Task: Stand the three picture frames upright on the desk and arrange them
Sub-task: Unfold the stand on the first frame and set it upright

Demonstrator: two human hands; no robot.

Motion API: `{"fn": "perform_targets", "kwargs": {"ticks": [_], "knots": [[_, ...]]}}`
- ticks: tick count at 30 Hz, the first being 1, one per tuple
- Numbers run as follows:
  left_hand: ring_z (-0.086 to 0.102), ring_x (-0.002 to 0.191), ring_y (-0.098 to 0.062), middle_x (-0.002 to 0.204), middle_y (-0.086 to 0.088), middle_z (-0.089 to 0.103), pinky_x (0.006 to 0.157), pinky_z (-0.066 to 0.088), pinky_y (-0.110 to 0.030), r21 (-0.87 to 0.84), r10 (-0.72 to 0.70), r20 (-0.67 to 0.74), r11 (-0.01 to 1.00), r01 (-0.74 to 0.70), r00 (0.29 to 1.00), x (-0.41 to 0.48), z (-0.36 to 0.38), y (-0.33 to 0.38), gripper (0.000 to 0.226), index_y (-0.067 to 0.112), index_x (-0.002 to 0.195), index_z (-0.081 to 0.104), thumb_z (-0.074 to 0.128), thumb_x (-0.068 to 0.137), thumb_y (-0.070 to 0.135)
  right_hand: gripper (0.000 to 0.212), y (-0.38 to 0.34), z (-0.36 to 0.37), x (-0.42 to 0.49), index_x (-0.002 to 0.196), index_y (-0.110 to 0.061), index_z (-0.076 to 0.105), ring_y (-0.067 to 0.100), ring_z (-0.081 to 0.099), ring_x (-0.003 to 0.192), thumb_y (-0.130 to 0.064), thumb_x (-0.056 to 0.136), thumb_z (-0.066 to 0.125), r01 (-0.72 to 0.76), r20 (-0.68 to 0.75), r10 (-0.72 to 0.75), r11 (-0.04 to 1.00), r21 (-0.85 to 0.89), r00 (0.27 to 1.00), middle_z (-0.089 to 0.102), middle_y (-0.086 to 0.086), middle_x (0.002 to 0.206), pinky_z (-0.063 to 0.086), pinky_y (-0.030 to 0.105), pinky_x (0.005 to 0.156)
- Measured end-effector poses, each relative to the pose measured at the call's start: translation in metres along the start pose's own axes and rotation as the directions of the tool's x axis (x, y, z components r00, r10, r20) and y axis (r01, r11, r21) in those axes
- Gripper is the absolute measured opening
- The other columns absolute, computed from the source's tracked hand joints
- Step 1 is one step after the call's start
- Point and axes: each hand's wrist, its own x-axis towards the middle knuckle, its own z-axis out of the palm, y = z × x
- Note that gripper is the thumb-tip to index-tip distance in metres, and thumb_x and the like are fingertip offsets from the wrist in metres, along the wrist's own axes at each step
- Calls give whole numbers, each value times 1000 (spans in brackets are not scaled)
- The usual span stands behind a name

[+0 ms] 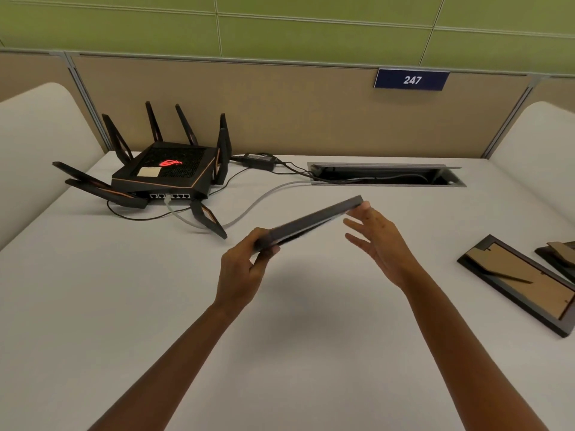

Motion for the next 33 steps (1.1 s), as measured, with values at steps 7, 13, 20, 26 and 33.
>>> {"fn": "perform_targets", "kwargs": {"ticks": [7,13,20,26,33], "knots": [[63,79,12,93,14,63,77,52,-14,-446,-315,60,840,308,947,31,30,31,19,33,89,54,61,80,18,55,18,-25,7,130,-23,45,-4,52,111,-51,83,45,100,87,-85,977,-186,993,54,-7,128,43,14,93],[68,69,-2,90,8,63,61,57,-17,-560,-472,170,676,479,865,46,52,40,18,24,92,53,50,89,7,24,25,-44,18,114,-13,51,-3,64,79,-18,93,42,121,-1,-122,985,-123,993,62,-4,96,51,8,61],[62,82,-15,92,5,64,75,52,-32,-461,-546,297,636,618,783,52,74,41,16,30,86,55,53,89,14,18,43,-59,24,103,-7,54,2,68,70,-19,91,46,-5,-60,5,1000,3,998,65,-2,89,55,13,58],[67,81,-9,90,7,66,69,57,-18,-305,-542,229,749,588,809,55,88,39,13,20,100,57,52,90,27,19,56,-63,24,100,-8,55,12,64,78,-22,92,46,-63,-127,70,996,61,989,65,-2,87,56,14,56],[59,104,-23,113,-6,61,92,46,-40,-261,-659,324,627,733,679,35,101,35,52,17,121,52,16,95,45,9,63,-64,27,86,-19,54,12,65,77,-23,91,47,-42,-173,59,994,103,983,65,-1,86,56,16,55]]}}
